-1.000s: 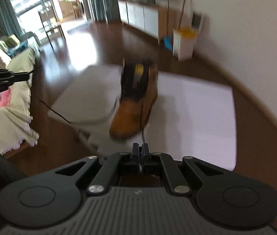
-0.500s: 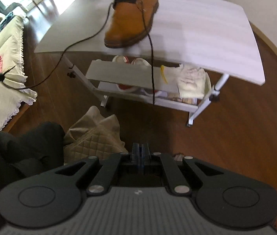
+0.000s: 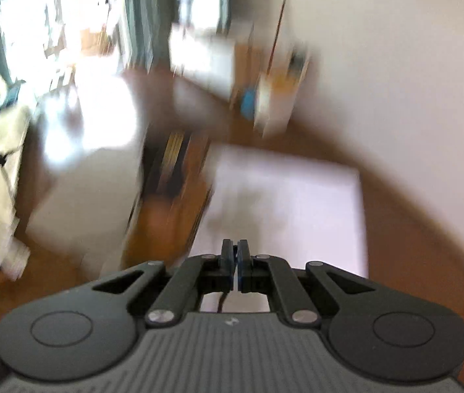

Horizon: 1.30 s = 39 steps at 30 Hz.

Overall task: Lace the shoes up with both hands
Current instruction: 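Lower both tools back toward the tan boot, then bring the lace tip to the next eyelet with the right tool while the left tool steadies the boot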

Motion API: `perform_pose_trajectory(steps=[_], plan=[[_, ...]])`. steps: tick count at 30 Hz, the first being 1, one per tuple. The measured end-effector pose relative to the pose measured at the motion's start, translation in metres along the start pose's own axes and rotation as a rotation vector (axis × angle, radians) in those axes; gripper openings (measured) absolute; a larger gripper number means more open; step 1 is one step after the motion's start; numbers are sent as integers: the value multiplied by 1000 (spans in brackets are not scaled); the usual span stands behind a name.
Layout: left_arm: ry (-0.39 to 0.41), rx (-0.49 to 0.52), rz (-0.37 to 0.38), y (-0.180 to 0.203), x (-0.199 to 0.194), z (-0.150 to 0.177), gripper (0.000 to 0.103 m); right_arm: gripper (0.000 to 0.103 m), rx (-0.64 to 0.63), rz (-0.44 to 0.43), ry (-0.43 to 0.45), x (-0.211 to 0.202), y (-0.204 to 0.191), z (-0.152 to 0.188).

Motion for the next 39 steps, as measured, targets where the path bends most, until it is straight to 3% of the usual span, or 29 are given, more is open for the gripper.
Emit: perform_pose_trajectory(steps=[2, 3, 7, 10, 12, 13, 14, 17, 21, 22, 23, 28, 30, 34, 39], plan=[[56, 3, -74, -13, 10, -25, 3, 3, -34, 34, 161, -18, 7, -48], [58, 3, -101, -16, 24, -30, 3, 3, -47, 27, 176, -15, 6, -55], [-45, -5, -51, 6, 74, 15, 3, 3, -75, -29, 105, 28, -5, -40], [-139, 14, 6, 39, 116, 74, 8, 3, -87, -69, 35, 70, -15, -12], [-185, 1, 44, 55, 136, 108, 28, 3, -94, -97, 1, 100, -23, 11], [-205, -9, 65, 64, 146, 127, 49, 3, -97, -111, -15, 115, -27, 22], [-194, -9, 79, 69, 146, 135, 57, 3, -105, -126, -27, 130, -32, 33], [-146, 6, 107, 79, 141, 151, 60, 3, -128, -149, -31, 153, -43, 52], [-39, 28, 160, 96, 126, 146, 60, 3, -151, -196, 8, 165, -57, 65], [33, 57, 204, 109, 113, 137, 60, 3, -160, -210, 22, 162, -60, 65], [44, 61, 218, 111, 114, 136, 60, 3, -168, -226, 34, 160, -62, 67], [234, 161, 490, 185, 71, 106, 57, 3, -254, -293, 75, 147, -79, 90], [284, 216, 537, 214, 59, 102, 57, 3, -279, -300, 92, 141, -84, 96], [321, 290, 565, 257, 54, 96, 57, 3, -308, -342, 98, 126, -93, 106], [359, 395, 579, 290, 42, 99, 45, 3, -310, -375, 118, 107, -103, 109]])
Point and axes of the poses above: each gripper's, at about its wrist camera, not at the fingertips, and x roughly the way its jaws point, y to its right, z to its underside, the point moved 6 cm from there along x, roughly the way its jaws point
